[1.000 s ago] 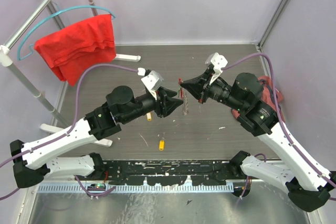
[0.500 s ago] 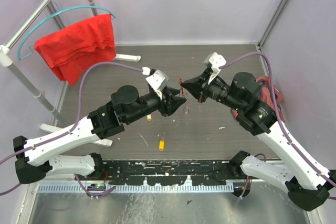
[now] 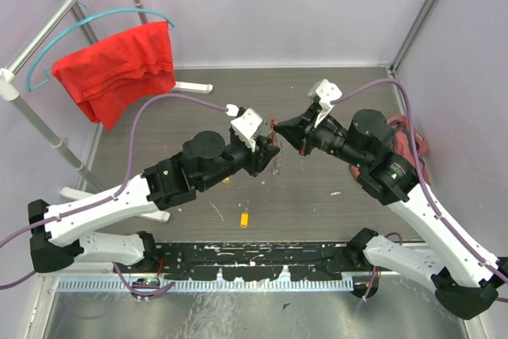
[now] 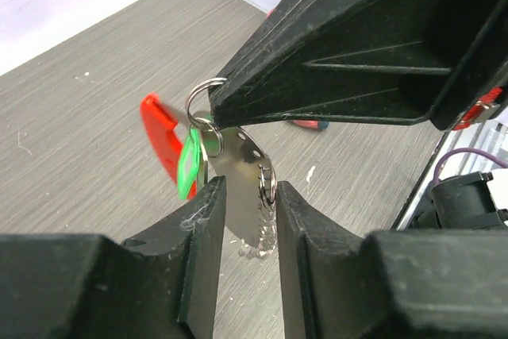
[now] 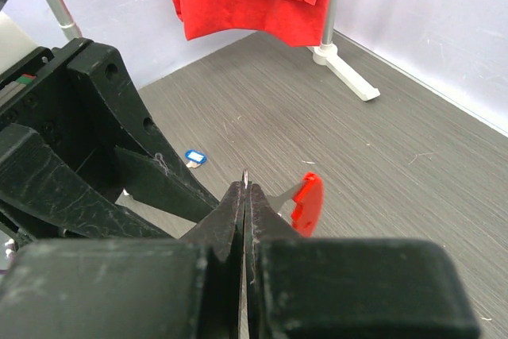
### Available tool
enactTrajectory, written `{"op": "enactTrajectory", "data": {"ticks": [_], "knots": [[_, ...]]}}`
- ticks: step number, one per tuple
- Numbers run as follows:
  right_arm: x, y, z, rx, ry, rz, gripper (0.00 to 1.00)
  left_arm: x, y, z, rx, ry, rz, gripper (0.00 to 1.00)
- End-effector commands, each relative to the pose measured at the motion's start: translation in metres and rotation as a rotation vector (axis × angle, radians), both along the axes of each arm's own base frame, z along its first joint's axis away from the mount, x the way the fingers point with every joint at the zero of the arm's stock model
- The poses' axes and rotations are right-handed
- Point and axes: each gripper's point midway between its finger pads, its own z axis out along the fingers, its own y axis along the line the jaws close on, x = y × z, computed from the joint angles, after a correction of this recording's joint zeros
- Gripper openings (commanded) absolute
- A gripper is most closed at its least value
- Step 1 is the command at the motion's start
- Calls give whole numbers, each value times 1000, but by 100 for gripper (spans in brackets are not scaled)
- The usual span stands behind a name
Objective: Put the keys on the keyring
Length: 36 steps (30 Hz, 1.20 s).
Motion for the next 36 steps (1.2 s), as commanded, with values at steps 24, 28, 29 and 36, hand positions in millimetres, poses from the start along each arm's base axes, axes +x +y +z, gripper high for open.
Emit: {"op": "enactTrajectory", "data": {"ticks": [24,28,29,36], "knots": [[-9,-29,34,69,-70,-102,47,-38,11,31,-197,20,-151,0],[-21,-43,34,104,2,-138,53,-37,11,22,-229,71,-147,0],[-23,-48,31,113,41,-156,54,-37,10,21,-245,88,-151,0],[-54,-52,20,185,259,-121,47,-26,11,12,-292,158,-121,0]]}}
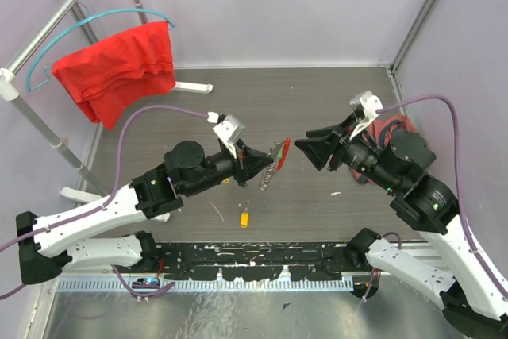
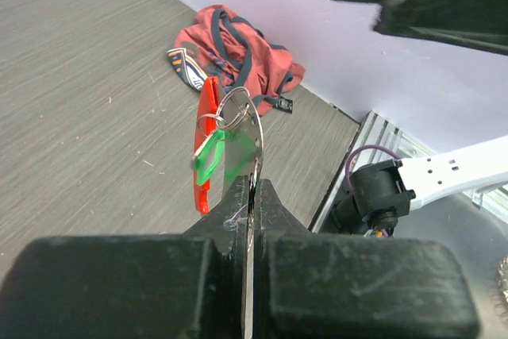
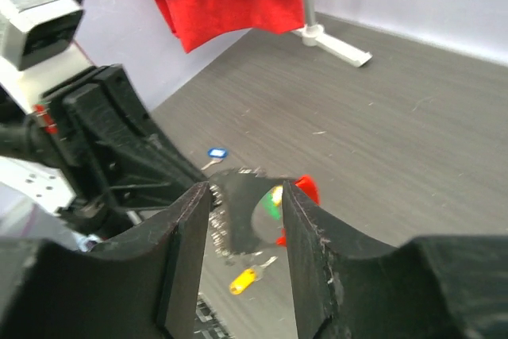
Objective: Put the keys on the keyring
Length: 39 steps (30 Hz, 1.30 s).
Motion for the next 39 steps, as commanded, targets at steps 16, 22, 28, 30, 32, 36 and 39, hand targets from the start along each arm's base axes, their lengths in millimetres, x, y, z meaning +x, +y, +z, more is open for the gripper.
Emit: {"op": "enactTrajectory", "data": {"ticks": [16,22,28,30,32,36,39], "knots": [[-28,40,-10,252,283,203,48,-5,-5,39,-192,10,-59,0],[-24,44,-13,256,291,203,43,-8,-7,41,-195,4,-79,0],[-23,44,-13,261,288,201,37,-9,-8,41,-195,3,-92,0],[-23,45,-15,257,295,203,36,-10,-8,42,-197,2,-94,0],[-23,46,-16,256,301,207,34,-10,-8,42,-197,0,-95,0],[-24,48,-17,259,304,220,27,-10,-8,43,-198,-1,-93,0],[-25,49,-17,262,308,231,24,-10,-9,43,-199,1,-95,0]]}}
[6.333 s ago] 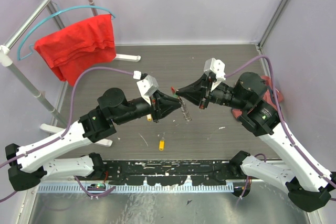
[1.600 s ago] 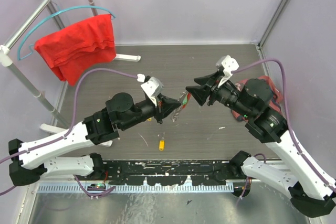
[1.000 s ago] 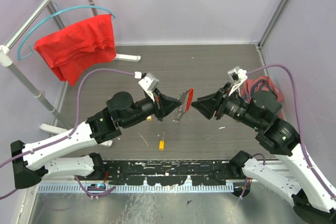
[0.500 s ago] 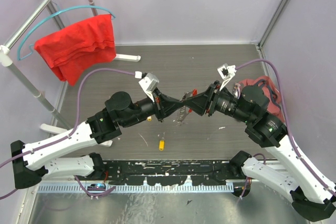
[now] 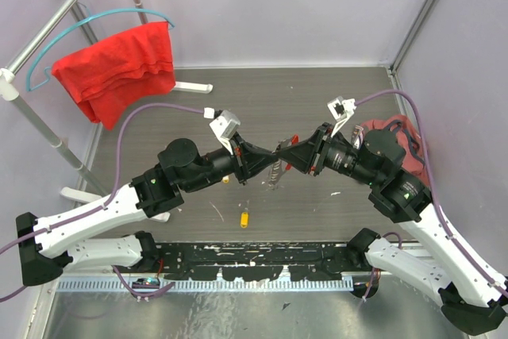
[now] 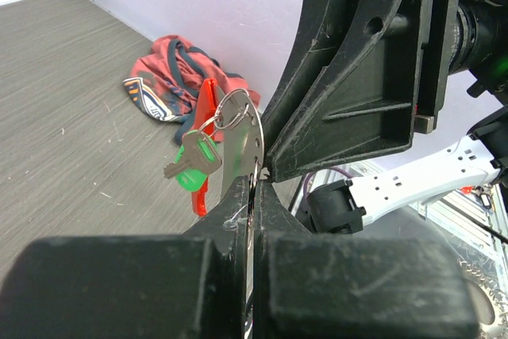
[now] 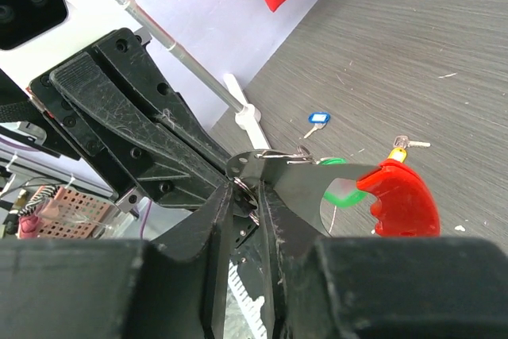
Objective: Put the keys on the keyring
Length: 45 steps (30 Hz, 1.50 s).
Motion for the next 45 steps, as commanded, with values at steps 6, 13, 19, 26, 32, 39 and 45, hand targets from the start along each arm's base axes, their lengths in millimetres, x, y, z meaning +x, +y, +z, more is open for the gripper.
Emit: {"op": "enactTrajectory", "data": {"ticks": [6,13,19,26,32,39,45], "knots": [[-4,8,16,59,-36,49,19,-2,-1,16,-58,-22,-15,0],[-5,11,10,52,-27,72,19,-3,-3,15,-50,-20,-23,0],[-5,12,6,38,-26,79,1,-1,-4,14,-44,-19,-20,3],[-4,9,8,32,-41,62,1,-1,-5,12,-39,-18,-21,9],[1,2,6,8,-53,11,1,-1,0,17,-43,-36,-11,29],[3,-2,9,15,-68,-16,1,-2,4,20,-43,-46,-7,38],[6,-6,4,-7,-58,-48,1,2,7,17,-32,-43,17,36]]}}
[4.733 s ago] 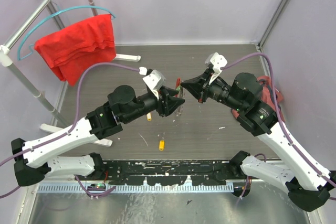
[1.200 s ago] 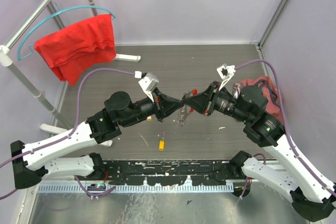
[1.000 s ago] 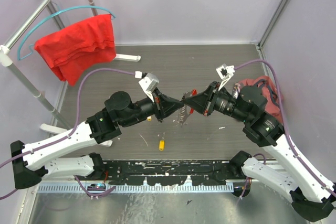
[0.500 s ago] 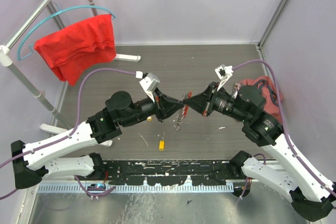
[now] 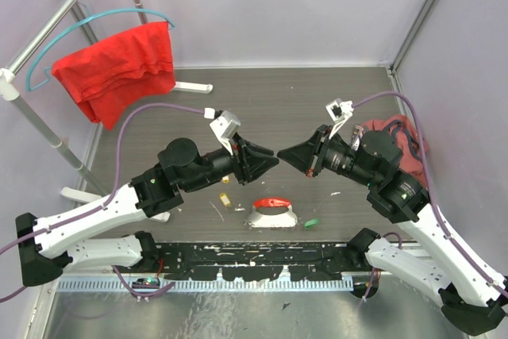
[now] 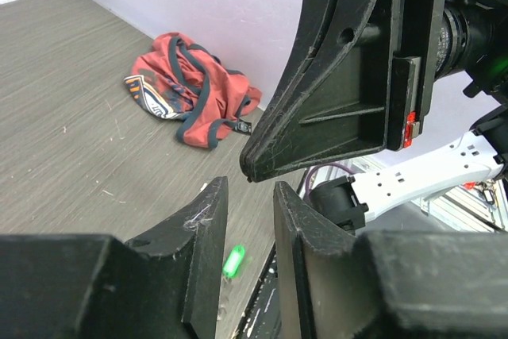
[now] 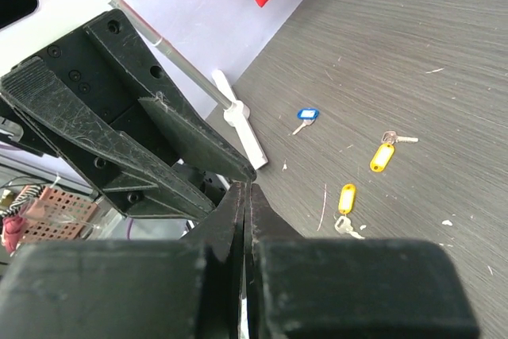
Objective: Put the keys on the keyring
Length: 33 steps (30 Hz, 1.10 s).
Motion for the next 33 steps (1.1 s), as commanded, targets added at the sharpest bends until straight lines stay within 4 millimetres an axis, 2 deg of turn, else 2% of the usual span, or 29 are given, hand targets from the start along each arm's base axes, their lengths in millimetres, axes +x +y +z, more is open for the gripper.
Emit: {"op": "enactTrajectory", "data": {"ticks": [1,4,8,9,11,12,14,16,19,23,26,29,33], "knots": [[7,-10,10,-12,-51,-69,1,3,8,18,-40,-35,28,36],[27,-35,-12,-137,-8,-235,3,12,19,7,2,-16,76,36],[39,-64,-52,-307,86,-391,33,25,37,-20,82,32,142,36],[39,-66,-61,-338,109,-396,38,29,41,-29,105,51,159,36],[37,-65,-84,-402,167,-376,43,36,52,-52,162,108,194,37],[36,-62,-95,-428,202,-361,43,38,55,-62,187,137,198,37],[32,-55,-115,-477,259,-309,36,43,65,-83,234,198,214,37],[30,-56,-133,-517,304,-305,34,40,74,-102,284,235,220,37],[24,-58,-163,-563,366,-318,35,30,85,-134,367,291,218,41],[10,-49,-193,-645,396,-321,36,15,99,-178,474,392,219,42],[5,-44,-206,-666,400,-334,39,5,102,-197,490,435,262,45],[10,-48,-213,-667,402,-382,40,-2,100,-212,540,435,324,47],[9,-51,-218,-667,413,-395,40,-13,84,-227,579,470,360,52]]}}
